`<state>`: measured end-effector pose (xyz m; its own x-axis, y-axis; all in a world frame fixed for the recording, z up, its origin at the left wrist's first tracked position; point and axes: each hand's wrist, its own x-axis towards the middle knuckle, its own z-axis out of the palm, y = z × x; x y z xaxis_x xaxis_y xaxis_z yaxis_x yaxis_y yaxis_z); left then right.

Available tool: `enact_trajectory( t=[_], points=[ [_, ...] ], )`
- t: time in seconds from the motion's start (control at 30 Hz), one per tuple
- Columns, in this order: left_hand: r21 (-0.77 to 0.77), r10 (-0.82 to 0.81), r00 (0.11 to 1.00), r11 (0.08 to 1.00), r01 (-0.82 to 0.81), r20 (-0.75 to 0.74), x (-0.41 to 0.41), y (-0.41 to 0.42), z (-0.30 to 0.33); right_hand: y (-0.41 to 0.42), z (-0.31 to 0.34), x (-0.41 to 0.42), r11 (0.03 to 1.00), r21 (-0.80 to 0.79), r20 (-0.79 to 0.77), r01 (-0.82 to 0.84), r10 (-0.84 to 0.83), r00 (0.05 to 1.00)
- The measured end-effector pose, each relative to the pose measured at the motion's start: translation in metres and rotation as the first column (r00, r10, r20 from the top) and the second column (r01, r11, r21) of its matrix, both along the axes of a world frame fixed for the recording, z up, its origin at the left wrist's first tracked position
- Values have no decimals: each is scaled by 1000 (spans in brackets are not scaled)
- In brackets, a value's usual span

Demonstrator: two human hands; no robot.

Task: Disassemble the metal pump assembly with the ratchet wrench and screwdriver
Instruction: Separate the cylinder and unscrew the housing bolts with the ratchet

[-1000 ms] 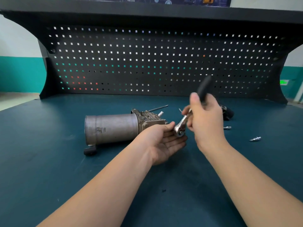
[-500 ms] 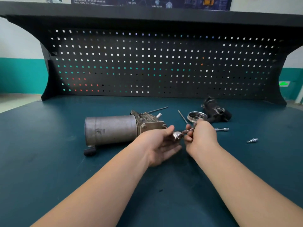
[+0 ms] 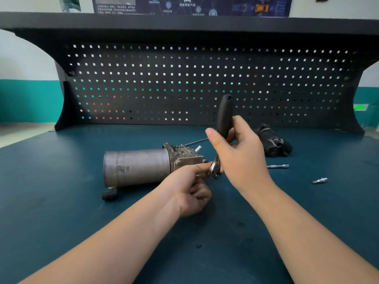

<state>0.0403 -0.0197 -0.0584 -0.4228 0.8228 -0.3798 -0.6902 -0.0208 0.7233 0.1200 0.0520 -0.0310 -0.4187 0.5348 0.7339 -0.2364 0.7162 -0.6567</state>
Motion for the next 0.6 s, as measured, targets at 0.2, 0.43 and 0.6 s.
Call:
enact_trajectory(
  t=[0.2,0.43,0.6],
  points=[
    [103,47,997,993,-53,56,3,5,5,13,-6,-2,317,-922,-276,-223,-134,952],
    [126,75,988,988,-92,135,-1,4,2,0,-3,-4,972,-235,-144,26,-61,988],
    [80,-83,996,994,81,22,-6,-1,-2,-16,-7,-7,923,377,67,82,-115,991]
  ],
)
